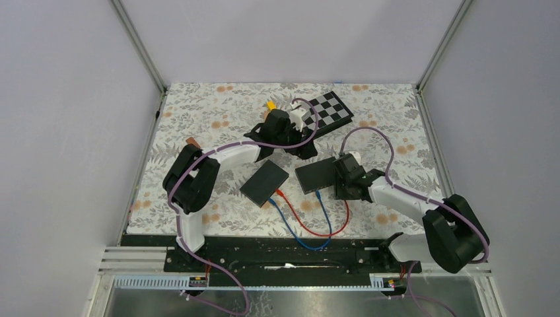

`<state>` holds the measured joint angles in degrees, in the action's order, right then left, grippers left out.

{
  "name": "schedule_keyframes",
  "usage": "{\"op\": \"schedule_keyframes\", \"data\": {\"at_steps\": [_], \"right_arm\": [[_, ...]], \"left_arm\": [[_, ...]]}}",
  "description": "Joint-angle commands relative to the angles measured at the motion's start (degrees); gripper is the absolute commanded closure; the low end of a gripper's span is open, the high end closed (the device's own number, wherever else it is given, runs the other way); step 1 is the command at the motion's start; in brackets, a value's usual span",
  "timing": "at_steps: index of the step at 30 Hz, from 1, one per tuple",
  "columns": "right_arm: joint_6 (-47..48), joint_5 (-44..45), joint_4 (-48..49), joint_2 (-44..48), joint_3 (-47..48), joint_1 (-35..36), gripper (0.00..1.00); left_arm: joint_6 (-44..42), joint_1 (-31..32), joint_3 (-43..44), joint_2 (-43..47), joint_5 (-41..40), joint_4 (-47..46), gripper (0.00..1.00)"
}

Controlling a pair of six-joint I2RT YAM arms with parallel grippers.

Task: Insert the plug into the switch port
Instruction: Insert the connector into the switch port.

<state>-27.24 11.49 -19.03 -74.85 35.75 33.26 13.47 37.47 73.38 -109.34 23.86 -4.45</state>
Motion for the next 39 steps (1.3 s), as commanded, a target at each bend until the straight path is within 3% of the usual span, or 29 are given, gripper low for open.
{"op": "schedule_keyframes", "data": {"at_steps": [1, 3, 8, 16, 23, 33, 39], "right_arm": [[3.0, 1.6, -0.4, -1.8, 3.7, -1.9, 0.53], [4.2, -0.4, 0.1, -2.9, 3.9, -2.9, 0.55], [5.6, -5.7, 1.3, -6.0, 4.0, -3.9, 0.7], [5.0, -8.8, 2.4, -7.2, 2.3, -4.0, 0.68], [4.6, -7.8, 2.4, -6.1, 2.1, -4.0, 1.0], [6.2, -14.2, 4.4, 9.6, -3.5, -3.9, 1.0], [7.4, -18.0, 4.4, 12.3, -4.2, -3.7, 1.0]], "left_arm": [[-0.8, -0.1, -0.5, 2.9, 1.5, -2.8, 0.21], [-0.7, -0.2, -0.5, 3.0, 1.5, -2.7, 0.21], [-0.5, -0.5, -0.4, 3.2, 1.9, -2.4, 0.21], [-0.3, -1.0, -0.6, 3.7, 2.4, -2.1, 0.21], [-0.1, -1.1, -1.4, 4.3, 2.0, -2.2, 0.21], [3.1, -1.4, -2.0, 2.3, -0.2, -4.8, 0.22], [3.4, -1.4, -1.2, -1.5, 3.2, -5.3, 0.23]]}}
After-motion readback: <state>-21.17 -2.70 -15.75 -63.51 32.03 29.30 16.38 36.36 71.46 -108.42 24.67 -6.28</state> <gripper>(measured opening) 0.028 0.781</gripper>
